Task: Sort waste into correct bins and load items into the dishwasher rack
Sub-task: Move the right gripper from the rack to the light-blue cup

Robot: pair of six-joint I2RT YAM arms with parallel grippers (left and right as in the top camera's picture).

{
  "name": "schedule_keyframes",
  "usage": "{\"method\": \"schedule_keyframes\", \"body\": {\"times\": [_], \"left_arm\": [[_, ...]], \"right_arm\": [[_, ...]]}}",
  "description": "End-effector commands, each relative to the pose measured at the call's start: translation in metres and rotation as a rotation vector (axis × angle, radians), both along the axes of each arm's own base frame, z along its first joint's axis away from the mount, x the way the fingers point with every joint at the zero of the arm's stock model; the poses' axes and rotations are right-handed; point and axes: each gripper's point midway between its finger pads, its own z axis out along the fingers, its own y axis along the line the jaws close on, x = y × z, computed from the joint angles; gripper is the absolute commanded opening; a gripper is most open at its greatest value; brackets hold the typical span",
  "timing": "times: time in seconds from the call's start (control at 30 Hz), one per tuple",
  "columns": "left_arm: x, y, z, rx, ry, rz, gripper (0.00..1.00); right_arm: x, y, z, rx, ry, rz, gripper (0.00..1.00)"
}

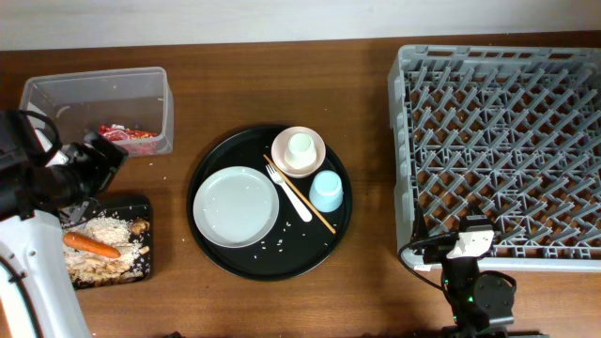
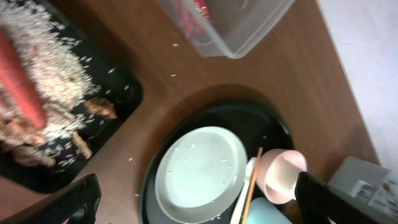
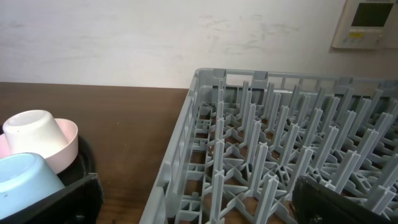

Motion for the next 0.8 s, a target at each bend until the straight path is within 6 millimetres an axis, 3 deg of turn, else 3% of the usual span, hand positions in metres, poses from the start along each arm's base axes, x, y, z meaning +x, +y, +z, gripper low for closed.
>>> {"method": "schedule_keyframes", "body": {"times": [0.0,0.07,0.17,0.3,0.4,0.43,0.47,0.57,0.77], "left_arm": [[-0.01,0.023,-0.002,0.075,0.044,0.115,0.99],[-0.009,0.035,0.0,0.048,0.023,0.225,0.99],[-0.014,0.049,0.002,-0.004,0.002,0.287,0.99],[-0.027,0.06,-0.003,0.038,0.05,0.334,0.99],[-0.032,0.056,-0.006,0.026,0.076,0.332,0.99],[-0.033,0.056,-0.006,0.025,0.08,0.332,0.99],[-0.033,0.056,-0.006,0.025,0.08,0.332,0.99],[-0.033,0.056,-0.006,0.025,0.08,0.332,0.99],[-0.033,0.056,-0.006,0.025,0.08,0.332,0.99]], "right_arm": [[0.0,-0.002,-0.003,-0.007,0.006,-0.005,0.99],[0.0,0.001,0.001,0.0,-0.01,0.01,0.99],[-0.008,0.046,0.015,0.21,-0.031,0.269,0.99],[-0.038,0.101,0.031,0.598,0.088,0.619,0.99],[-0.042,0.105,0.042,0.756,0.12,0.649,0.99],[-0.046,0.107,0.053,0.774,0.092,0.689,0.99],[-0.056,0.113,0.071,0.753,0.032,0.765,0.98],[-0.067,0.115,0.099,0.723,-0.04,0.824,0.99],[-0.058,0.101,0.128,0.582,-0.049,0.671,0.98]]}}
